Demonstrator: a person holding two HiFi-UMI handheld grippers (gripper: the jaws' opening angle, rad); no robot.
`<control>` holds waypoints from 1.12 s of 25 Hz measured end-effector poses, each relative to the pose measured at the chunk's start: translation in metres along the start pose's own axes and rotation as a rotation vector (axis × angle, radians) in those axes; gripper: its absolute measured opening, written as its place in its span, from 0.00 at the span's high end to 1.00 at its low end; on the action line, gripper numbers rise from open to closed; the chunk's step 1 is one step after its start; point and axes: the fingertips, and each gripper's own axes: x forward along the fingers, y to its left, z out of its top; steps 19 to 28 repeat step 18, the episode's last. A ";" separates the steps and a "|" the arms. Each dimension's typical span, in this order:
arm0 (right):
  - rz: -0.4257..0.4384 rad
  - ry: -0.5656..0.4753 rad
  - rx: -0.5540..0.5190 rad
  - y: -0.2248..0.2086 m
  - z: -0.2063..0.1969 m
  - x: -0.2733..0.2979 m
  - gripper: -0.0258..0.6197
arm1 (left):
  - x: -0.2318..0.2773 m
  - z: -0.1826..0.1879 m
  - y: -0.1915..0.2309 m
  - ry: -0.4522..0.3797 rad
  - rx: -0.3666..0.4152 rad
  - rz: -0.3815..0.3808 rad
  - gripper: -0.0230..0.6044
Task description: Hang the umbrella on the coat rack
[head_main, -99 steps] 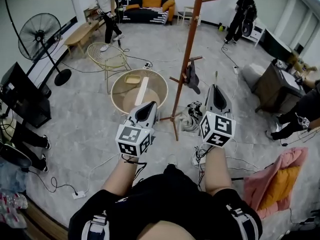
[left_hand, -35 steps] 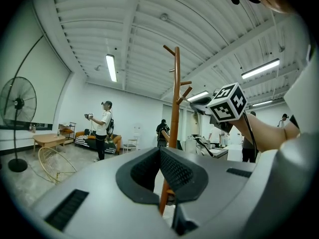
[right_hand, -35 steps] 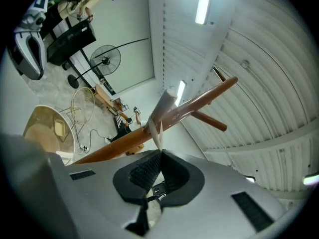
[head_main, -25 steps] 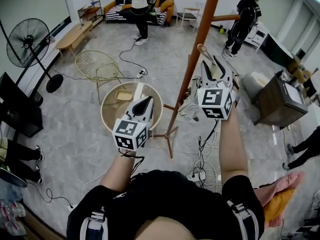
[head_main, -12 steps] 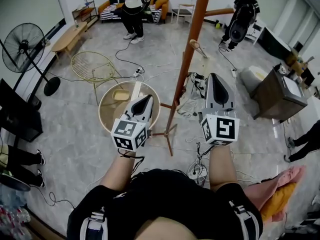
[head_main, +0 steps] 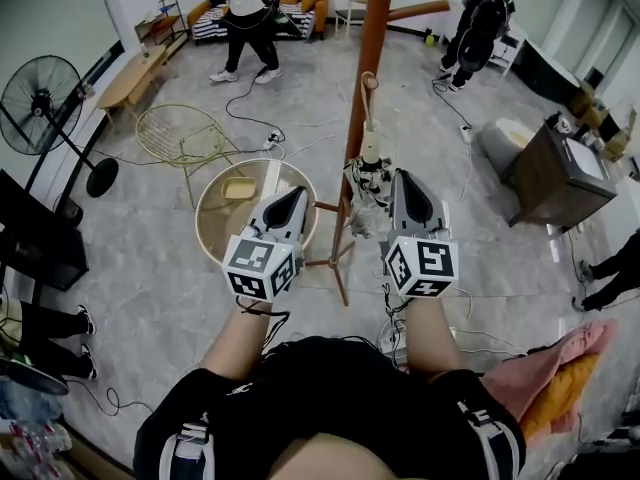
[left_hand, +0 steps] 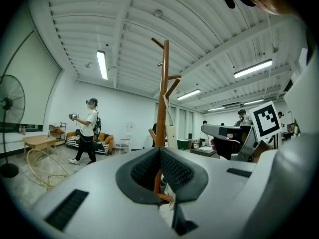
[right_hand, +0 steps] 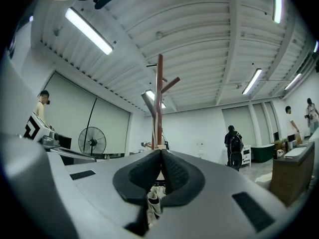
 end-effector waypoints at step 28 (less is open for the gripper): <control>0.037 0.026 -0.003 0.012 -0.003 -0.013 0.94 | -0.017 0.002 -0.014 0.004 0.010 0.019 0.94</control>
